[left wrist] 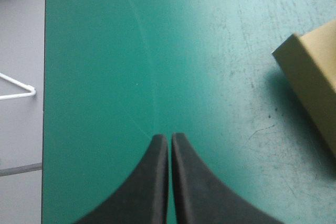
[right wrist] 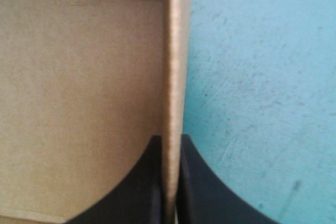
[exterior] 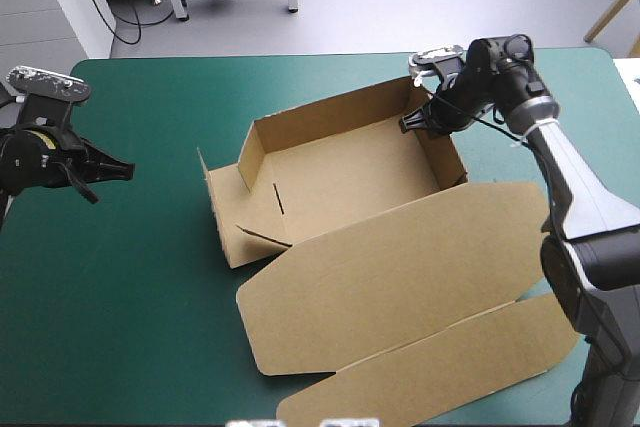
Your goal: Fold the box
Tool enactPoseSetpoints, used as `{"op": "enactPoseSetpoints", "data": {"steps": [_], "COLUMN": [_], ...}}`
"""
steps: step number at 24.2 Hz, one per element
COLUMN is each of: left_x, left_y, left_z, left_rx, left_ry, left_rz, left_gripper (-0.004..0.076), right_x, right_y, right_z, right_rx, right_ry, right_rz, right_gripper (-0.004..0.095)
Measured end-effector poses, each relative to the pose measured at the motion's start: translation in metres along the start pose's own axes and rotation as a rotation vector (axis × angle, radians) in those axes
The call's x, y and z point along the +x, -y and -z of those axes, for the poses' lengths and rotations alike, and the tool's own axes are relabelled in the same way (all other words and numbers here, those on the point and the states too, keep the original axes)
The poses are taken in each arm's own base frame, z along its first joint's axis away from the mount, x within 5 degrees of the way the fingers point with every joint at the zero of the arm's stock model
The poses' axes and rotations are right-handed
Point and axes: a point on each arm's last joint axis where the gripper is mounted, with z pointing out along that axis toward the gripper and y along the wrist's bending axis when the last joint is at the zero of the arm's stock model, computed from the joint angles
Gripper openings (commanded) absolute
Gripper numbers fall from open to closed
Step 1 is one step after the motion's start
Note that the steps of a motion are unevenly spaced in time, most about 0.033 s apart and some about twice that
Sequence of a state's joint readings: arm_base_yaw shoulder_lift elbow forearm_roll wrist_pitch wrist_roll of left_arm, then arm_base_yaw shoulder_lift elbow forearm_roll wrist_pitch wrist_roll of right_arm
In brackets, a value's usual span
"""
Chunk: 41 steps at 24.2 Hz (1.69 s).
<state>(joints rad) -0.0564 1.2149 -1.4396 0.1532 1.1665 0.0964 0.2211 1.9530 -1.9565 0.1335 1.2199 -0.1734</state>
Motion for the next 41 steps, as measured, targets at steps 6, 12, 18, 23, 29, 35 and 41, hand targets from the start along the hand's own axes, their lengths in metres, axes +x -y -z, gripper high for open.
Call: {"op": "enactPoseSetpoints", "data": {"steps": [6,12,18,23,29,35,41], "left_x": [0.001,0.003,0.004,0.009,0.051,0.058,0.047], "left_y": [-0.004,-0.007,-0.008,-0.009,-0.015,0.002,0.013], "left_z": [0.000,0.000,0.000,-0.012,-0.075,-0.132,-0.157], "left_rx": [-0.044,-0.082,-0.091,-0.073,0.185,0.579,0.817], "left_ry": [-0.014,-0.032,-0.037,-0.044,-0.091,-0.045,0.033], "left_rz": [0.010,0.015,0.019,0.043,0.190,0.308,0.404], "left_gripper": [0.0006,0.0006,0.0015,0.0015,0.0015,0.0014,0.0059], "right_x": [0.008,0.021,0.030,0.032,0.032,0.031,0.032], "right_y": [0.022,0.038,0.041,0.040,0.039,0.036,0.035], "right_z": [0.071,0.127,0.153,0.157,0.158,0.160,0.162], "right_rx": [-0.059,-0.133,-0.117,-0.112,-0.124,-0.149,-0.148], "right_ry": [0.167,0.325,0.377,0.385,0.392,0.406,0.409], "right_rz": [-0.034,-0.065,-0.054,-0.043,-0.034,-0.034,-0.032], "right_gripper": [-0.0019,-0.0020,-0.0020,-0.0020,-0.0020,-0.0020,-0.0019]}}
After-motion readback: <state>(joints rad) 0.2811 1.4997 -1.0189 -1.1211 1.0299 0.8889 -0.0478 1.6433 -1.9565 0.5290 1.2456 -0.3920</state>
